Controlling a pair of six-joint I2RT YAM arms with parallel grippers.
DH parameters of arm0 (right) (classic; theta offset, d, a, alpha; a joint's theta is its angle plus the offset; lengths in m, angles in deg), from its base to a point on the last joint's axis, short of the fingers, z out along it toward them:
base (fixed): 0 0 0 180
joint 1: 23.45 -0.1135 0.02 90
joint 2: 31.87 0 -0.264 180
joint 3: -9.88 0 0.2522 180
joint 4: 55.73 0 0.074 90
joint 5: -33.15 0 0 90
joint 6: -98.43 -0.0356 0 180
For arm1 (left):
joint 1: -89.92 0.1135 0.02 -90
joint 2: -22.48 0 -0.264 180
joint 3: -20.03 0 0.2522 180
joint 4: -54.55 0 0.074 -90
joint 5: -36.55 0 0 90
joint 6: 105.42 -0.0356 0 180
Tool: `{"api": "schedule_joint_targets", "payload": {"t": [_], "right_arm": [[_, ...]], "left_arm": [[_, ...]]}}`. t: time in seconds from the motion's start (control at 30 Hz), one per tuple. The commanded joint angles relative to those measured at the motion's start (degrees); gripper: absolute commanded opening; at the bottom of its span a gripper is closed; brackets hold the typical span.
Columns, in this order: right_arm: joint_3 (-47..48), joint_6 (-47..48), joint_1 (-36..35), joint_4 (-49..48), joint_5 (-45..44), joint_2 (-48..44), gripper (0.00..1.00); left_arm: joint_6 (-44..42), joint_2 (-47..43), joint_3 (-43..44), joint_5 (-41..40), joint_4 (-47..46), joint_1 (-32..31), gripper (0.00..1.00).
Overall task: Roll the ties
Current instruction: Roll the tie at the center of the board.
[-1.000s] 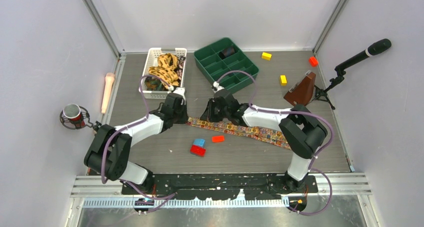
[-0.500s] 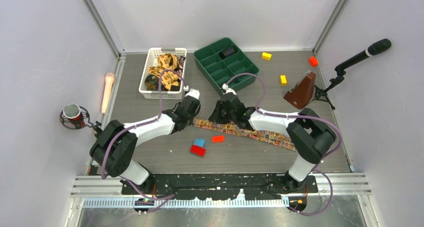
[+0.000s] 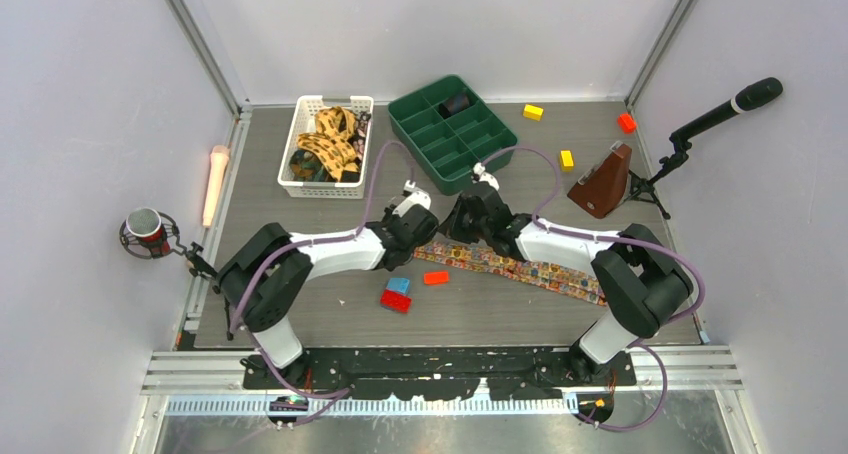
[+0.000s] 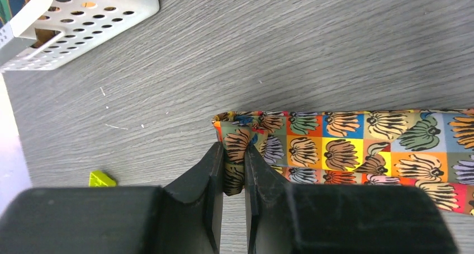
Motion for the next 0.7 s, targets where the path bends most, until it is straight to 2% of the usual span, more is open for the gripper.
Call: {"api": "schedule_joint_targets", "payload": {"t": [0.0, 0.13, 0.43, 0.67], "right_arm": [[-0.30, -1.12, 0.38, -2.55, -0.06, -2.08, 0.00], [-0.83, -1.25, 0.69, -3.98, 0.98, -2.35, 0.00], [-1.27, -1.42, 1.13, -3.71, 1.03, -2.69, 0.00], [-1.41, -1.34, 1.40, -3.49, 0.99, -2.62, 0.00]], "left_arm": [[-0.05, 3.38, 3.65, -7.71, 2.26, -2.57, 0.00], [0.08, 5.50, 4.89, -9.67, 3.53, -4.17, 0.03], [1.22, 6.00, 4.90, -9.49, 4.58, -5.90, 0.23], [2.22, 6.52, 6.13, -8.44, 5.54, -6.79, 0.30]]}}
